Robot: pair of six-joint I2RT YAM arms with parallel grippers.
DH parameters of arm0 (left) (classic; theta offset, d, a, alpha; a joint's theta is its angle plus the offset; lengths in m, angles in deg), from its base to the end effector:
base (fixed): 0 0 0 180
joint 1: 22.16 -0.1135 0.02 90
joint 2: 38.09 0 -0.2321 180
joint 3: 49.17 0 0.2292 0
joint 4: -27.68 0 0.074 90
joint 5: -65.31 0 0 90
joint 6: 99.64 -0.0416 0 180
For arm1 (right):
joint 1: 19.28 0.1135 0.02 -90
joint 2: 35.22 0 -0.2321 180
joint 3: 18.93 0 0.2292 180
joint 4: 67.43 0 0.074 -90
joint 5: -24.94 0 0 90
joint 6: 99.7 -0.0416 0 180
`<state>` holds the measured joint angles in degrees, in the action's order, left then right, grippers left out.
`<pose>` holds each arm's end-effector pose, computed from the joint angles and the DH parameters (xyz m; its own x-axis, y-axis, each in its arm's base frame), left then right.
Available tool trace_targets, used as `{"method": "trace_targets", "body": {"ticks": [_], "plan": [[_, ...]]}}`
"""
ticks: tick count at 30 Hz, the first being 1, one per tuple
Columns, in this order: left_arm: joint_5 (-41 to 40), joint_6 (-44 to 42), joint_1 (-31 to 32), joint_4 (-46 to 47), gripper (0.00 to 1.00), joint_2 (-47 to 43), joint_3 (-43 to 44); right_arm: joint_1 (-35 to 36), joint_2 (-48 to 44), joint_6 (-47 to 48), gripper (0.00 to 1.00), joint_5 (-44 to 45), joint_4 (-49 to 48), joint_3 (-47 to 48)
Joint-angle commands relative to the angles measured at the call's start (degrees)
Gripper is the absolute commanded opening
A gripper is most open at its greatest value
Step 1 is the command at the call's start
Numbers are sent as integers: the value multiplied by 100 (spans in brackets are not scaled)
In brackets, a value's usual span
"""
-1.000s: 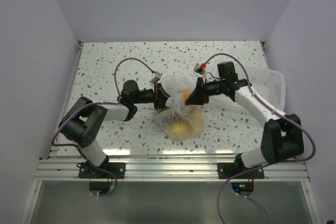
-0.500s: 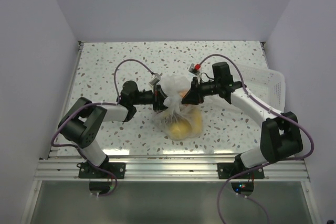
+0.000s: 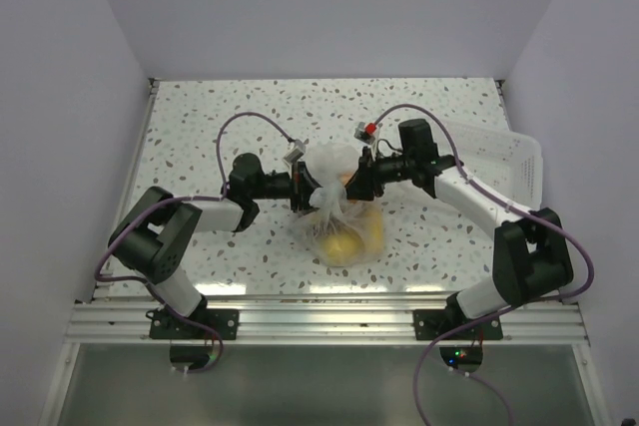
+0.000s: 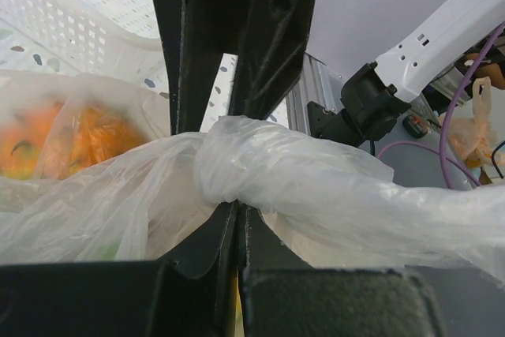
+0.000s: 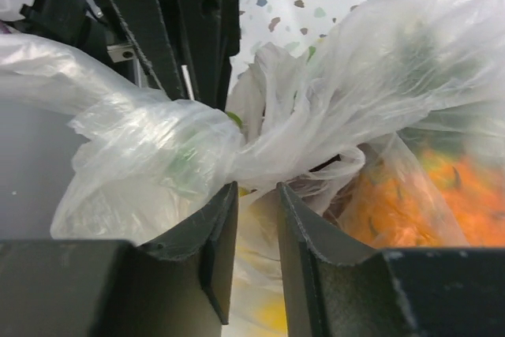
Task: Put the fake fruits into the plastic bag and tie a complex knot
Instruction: Tie the plastic bag at the center of the board.
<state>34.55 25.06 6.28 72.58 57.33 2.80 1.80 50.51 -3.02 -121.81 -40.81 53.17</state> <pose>0.2499 -0.1760 0.1893 -0.5504 -0.0330 -0.8343 0.8339 0.0265 -0.5512 0.2668 0.1401 0.2284 -0.5066 -0.2636 -0.8209 -0.8575 0.2531 0.4479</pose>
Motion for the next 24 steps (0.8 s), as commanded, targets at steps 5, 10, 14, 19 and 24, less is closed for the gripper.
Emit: {"method": "trace_targets", "body": {"ticks": [5, 10, 14, 19, 24], "plan": [[-27, -192, 56, 143, 0, 46, 64, 80, -74, -158, 47, -1056, -300, 126], [-53, 151, 161, 620, 0, 372, 302, 247, -48, -167, 60, -1224, -265, 178], [34, 414, 240, 1128, 0, 644, 425, 309, 31, -297, 73, -1137, -379, 205], [35, 1064, 381, 1972, 0, 873, 451, 379, 163, -553, 78, -996, -827, 222], [-141, 1364, 442, 2491, 0, 1005, 521, 397, 338, -1054, 78, -917, -1432, 240]]}}
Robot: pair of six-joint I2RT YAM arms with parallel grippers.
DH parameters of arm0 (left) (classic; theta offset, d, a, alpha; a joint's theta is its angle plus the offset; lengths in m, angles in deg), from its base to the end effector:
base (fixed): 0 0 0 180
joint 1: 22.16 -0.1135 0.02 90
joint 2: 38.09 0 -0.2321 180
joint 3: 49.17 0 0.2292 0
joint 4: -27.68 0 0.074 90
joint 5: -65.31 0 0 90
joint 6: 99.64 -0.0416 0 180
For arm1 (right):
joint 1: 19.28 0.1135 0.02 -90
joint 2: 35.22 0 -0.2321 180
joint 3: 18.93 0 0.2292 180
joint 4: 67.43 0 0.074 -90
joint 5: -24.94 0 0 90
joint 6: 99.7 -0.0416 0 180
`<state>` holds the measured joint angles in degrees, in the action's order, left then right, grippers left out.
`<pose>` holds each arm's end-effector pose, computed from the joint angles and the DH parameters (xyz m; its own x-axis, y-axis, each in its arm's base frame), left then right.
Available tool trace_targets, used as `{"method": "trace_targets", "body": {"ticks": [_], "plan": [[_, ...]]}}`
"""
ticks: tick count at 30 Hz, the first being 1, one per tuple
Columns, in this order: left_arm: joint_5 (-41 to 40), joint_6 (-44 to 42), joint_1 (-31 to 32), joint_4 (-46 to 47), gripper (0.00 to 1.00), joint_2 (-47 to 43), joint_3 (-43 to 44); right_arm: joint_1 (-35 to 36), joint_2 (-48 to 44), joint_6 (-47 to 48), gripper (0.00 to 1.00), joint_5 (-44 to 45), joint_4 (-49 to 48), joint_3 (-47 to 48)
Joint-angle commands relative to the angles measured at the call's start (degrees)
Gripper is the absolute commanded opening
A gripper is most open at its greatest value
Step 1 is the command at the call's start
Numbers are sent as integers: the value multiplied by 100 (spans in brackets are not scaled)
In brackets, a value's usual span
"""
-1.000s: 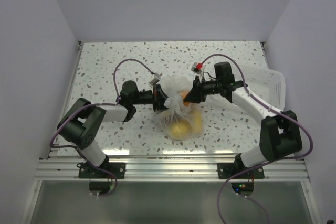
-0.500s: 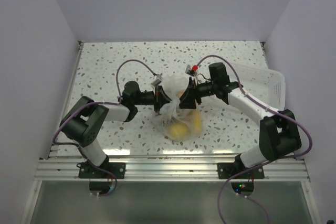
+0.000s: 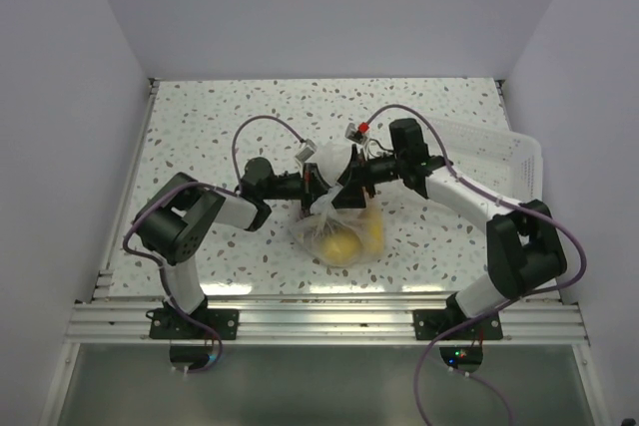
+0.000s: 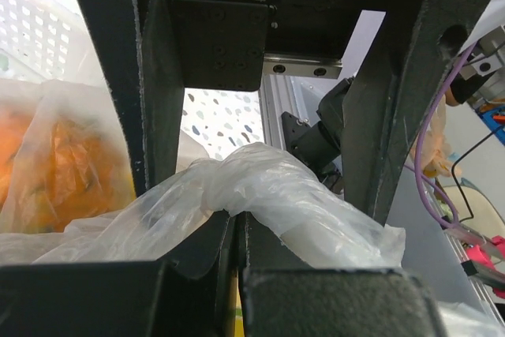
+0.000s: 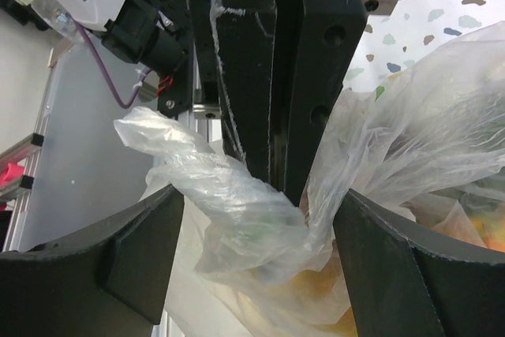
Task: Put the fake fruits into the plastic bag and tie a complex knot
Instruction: Tie the plastic bag at the center of the board.
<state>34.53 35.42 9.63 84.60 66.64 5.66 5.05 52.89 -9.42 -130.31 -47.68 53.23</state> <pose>0.2542 -0.1996 0.1743 -0.6305 -0.0354 -0.7754 0.7759 -0.0556 -0.6284 0.2641 0.1609 0.2291 -0.5276 -0.2408 -0.8147 -0.8471 0.0765 0.5260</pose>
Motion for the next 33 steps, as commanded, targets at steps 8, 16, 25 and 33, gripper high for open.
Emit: {"method": "trace_targets", "body": {"ticks": [8, 16, 25, 33], "plan": [[-437, 750, 55, 1659, 0, 22, 227, 63, 74, -241, 79, -93, -346, 286], [-517, 733, -50, 1641, 0, -189, -55, -1000, -286, -116, 86, -496, 639, 531], [-473, 662, -77, 1448, 0, -268, -46, -1186, -400, 614, 64, -419, 1380, 516], [-525, 750, -85, 1457, 0, -216, 33, -888, -418, 18, 54, 13, 266, -56]]}}
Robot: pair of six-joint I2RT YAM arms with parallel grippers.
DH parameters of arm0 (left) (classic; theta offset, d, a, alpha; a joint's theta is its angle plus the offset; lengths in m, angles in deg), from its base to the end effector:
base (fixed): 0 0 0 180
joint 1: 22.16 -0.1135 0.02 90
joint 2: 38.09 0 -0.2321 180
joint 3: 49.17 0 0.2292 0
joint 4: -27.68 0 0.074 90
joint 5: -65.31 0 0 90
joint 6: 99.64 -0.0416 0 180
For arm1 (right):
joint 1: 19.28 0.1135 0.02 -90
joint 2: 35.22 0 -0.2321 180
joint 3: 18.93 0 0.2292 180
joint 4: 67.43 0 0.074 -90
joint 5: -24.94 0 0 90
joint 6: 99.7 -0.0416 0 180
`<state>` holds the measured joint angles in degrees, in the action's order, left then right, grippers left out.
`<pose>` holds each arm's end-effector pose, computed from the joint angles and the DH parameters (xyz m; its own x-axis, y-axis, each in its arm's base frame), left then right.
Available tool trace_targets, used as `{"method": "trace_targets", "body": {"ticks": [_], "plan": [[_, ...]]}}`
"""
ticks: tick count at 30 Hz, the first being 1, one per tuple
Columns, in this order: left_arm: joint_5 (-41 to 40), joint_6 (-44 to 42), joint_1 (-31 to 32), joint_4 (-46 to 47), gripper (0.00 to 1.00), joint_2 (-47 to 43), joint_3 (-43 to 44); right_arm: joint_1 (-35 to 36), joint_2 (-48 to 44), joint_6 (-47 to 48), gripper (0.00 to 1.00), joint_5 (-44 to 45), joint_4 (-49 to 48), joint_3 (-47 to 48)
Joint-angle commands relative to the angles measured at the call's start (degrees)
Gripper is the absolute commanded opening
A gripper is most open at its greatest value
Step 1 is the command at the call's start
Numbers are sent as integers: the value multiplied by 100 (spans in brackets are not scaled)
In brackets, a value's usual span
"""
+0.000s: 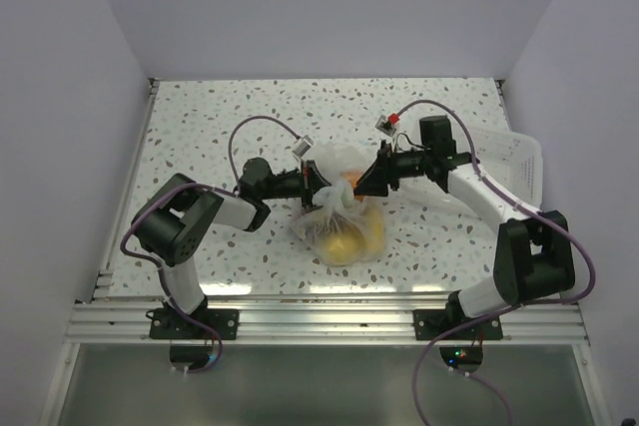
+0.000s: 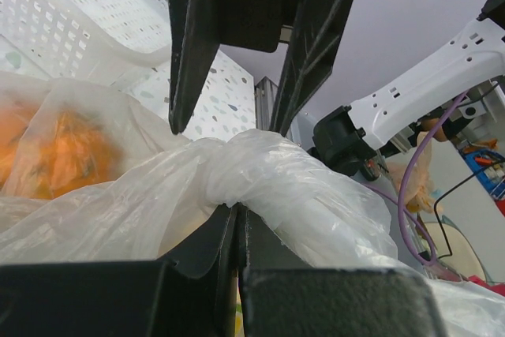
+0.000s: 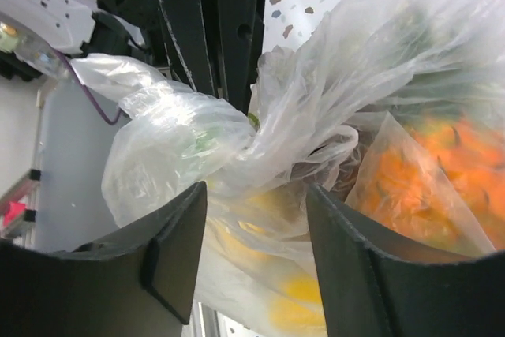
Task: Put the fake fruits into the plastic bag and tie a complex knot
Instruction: Tie the plastic bag at the center of the board.
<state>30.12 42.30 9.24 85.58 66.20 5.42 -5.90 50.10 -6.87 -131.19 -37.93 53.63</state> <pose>0.2576 -0.1970 0.1776 -0.7050 -0.1013 -0.7020 0.7066 -0.0151 -0.7075 0.2751 0.1045 0.2331 -0.6163 -0.1671 -0.7696 -0.7835 0.2291 0.5777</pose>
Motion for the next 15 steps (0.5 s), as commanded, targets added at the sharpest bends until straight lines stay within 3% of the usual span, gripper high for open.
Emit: {"method": "trace_targets", "body": {"ticks": [1, 2, 6, 15], "plan": [[-84, 79, -46, 1376, 0, -155, 66, 278, -156, -239, 59, 135, -738, -113], [-128, 105, -55, 1384, 0, -137, 83, 348, -147, -239, 64, 144, -730, -105], [-224, 307, -46, 1551, 0, -102, 163, 664, -173, -564, 71, 249, -1019, -306], [-488, 870, 68, 2121, 0, -41, 180, 894, 108, -1539, 76, 425, -2503, -395]]}}
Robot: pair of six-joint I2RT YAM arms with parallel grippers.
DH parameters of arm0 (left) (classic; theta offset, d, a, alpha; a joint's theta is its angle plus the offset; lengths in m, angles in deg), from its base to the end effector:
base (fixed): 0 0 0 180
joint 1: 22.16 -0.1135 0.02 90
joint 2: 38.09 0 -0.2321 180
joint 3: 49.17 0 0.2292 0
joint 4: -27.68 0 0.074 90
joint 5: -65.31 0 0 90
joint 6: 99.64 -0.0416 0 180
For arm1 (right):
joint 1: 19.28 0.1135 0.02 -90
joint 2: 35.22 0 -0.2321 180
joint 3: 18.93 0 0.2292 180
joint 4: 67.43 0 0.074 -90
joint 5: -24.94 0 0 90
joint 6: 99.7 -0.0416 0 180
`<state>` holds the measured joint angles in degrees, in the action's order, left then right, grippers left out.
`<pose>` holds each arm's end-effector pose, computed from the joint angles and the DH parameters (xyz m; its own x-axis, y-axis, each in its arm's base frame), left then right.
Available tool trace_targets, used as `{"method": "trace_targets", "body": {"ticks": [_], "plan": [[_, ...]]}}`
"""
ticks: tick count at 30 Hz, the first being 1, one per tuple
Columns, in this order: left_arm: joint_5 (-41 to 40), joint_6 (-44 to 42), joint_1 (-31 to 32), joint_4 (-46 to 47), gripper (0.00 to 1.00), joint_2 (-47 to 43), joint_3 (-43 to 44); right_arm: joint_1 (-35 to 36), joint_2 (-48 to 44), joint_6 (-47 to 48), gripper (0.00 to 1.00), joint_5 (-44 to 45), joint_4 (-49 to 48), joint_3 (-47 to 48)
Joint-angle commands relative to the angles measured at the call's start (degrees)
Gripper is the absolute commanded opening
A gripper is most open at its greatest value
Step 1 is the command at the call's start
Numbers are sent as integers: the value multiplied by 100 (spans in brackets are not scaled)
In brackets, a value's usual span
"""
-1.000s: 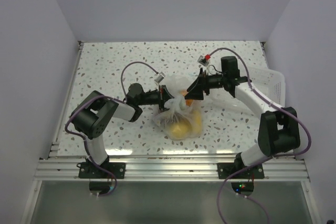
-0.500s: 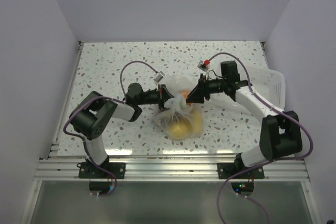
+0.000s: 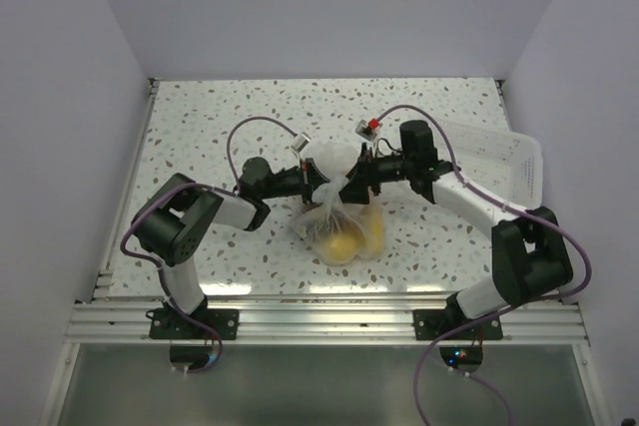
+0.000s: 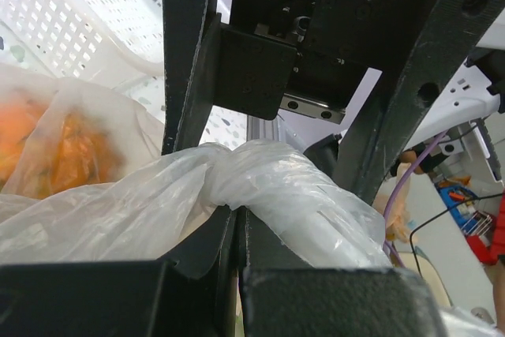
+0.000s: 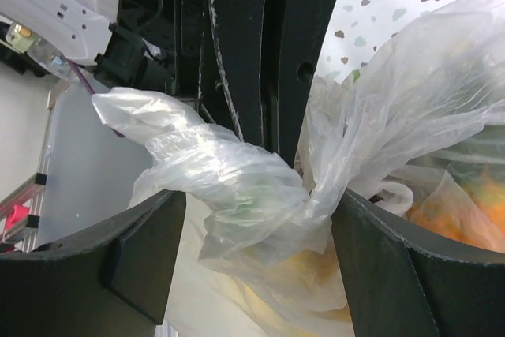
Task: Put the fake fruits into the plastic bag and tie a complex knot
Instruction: Tie the plastic bag at the center of the board.
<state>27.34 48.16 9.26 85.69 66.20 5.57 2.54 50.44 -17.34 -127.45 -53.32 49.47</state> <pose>0.2598 -0.1972 0.1787 -0.7676 -0.1412 -0.6252 0.6317 -0.0017 -0.7752 0.2657 0.1461 0.2284 -0.5953 -0.1720 -0.7849 -0.8026 0.1734 0.5707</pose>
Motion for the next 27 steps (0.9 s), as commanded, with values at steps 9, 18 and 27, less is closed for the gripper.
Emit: {"method": "trace_targets", "body": {"ticks": [9, 18, 27], "plan": [[-659, 548, 128, 2332, 0, 118, 279, 348, 249, -1362, 76, 192, -1941, -75], [-1177, 846, 198, 2192, 0, 188, 323, 481, 117, -1803, 89, 702, -2224, -358], [-1222, 1023, 145, 2103, 0, 65, 209, -547, -85, -481, 99, 114, -338, 467]]}}
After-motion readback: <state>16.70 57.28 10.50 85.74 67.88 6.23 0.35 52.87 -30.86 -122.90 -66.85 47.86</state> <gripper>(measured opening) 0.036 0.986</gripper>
